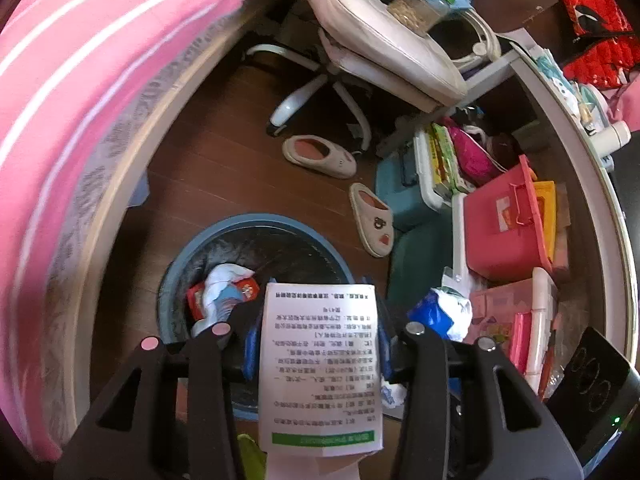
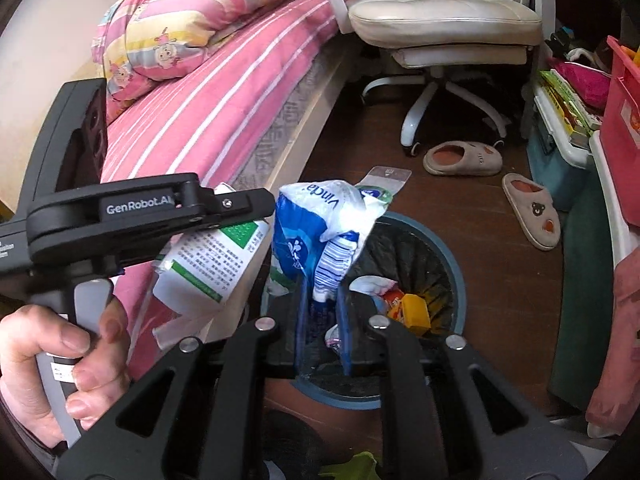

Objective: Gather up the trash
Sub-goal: 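Carry medicine box and blue wrapper over the bin and release both, then move both tools back over the tape roll and red snack bag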

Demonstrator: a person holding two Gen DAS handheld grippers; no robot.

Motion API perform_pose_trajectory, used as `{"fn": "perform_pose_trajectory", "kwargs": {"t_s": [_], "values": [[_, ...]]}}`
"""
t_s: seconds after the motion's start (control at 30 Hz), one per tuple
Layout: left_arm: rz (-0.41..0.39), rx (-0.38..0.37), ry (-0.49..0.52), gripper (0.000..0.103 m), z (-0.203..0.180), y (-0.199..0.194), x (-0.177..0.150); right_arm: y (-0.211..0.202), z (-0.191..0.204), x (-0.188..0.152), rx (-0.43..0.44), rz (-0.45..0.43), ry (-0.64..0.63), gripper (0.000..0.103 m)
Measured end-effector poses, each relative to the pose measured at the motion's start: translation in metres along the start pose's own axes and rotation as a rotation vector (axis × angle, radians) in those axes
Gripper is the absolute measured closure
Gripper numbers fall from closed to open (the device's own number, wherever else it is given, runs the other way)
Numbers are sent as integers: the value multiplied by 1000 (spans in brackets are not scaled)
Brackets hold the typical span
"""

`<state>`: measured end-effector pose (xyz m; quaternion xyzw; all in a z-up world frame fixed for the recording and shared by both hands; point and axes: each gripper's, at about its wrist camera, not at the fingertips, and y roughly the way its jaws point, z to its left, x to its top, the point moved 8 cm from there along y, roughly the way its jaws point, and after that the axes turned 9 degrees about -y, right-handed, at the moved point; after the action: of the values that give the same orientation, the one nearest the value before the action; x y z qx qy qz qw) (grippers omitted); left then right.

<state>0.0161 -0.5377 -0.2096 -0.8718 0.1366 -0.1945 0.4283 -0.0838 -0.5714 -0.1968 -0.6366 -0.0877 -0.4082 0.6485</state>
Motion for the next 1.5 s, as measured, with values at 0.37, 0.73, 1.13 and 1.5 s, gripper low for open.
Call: {"fn": "perform_pose_trajectory", "kwargs": {"t_s": [0.37,0.73,1.13,1.5], "values": [[-72,-17,-36,20,20,-24,14,-20,-5,14,-93,-73,-10,30],[-284,-57,-154,16,50,-134,30,-54,95,58,34,-191,-156,19],[-567,-21,-288,13,146,-306,28,-81,262,91,216,-304,-353,15],[-659,86,-512,13,298,-378,5,-43,391,103,296,-331,-420,14]]}}
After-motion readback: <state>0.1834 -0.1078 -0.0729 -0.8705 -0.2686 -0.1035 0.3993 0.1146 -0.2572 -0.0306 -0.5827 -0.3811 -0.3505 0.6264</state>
